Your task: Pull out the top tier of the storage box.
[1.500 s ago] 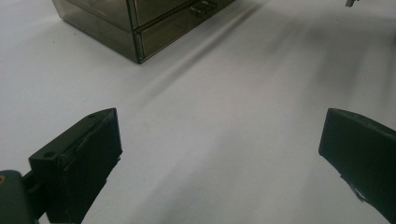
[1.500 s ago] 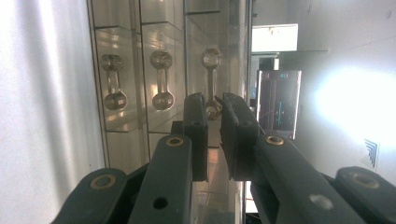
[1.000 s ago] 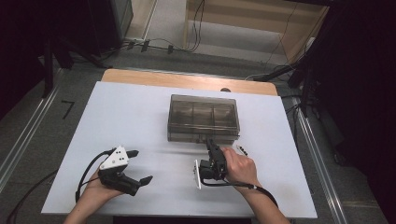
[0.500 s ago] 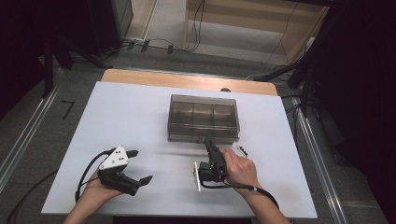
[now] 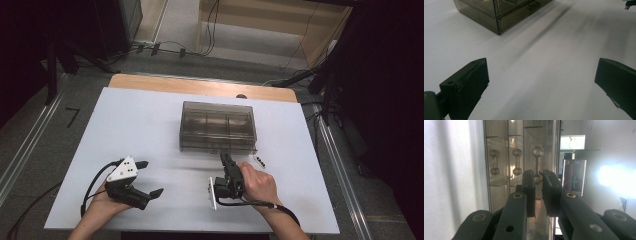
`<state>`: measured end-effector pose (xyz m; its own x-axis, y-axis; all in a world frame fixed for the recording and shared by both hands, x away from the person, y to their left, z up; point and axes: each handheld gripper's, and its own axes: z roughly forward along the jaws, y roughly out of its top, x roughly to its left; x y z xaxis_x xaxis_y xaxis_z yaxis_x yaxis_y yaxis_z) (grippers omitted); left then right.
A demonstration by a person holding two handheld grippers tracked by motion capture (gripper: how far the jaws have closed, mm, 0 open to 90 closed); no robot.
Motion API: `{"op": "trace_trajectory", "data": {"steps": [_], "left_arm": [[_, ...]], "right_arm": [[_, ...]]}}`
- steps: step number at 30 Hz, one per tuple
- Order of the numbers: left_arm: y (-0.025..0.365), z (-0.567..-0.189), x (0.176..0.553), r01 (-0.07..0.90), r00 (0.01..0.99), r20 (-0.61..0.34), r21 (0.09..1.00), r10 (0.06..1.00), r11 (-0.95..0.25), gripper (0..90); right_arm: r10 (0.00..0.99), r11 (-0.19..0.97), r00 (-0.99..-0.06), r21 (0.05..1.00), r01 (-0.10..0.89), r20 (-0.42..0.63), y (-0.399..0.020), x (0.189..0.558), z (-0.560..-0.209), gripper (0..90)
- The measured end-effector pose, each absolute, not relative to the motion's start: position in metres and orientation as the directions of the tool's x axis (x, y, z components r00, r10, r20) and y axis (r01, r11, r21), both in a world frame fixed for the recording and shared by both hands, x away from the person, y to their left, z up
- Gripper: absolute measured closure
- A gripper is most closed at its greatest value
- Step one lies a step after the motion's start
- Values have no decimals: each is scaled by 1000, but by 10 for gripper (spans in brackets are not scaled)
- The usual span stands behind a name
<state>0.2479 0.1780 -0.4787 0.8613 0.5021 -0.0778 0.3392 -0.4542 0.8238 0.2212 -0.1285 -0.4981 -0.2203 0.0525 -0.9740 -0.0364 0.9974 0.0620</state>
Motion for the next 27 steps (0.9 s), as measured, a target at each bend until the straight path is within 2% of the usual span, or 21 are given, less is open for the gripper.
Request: {"op": "trace_trajectory", "data": {"steps": [17, 22, 27], "left_arm": [[177, -479, 248, 340, 863, -79, 821, 500, -458, 0], [178, -479, 248, 337, 863, -74, 821, 499, -461, 0], [177, -479, 248, 338, 864, -76, 821, 499, -461, 0]], "right_arm": [[47, 997, -219, 58, -45, -975, -129, 215, -498, 773], [49, 997, -223, 61, -49, -974, -129, 211, -497, 597], [66, 995, -217, 82, -64, -974, -131, 205, -494, 533]]}}
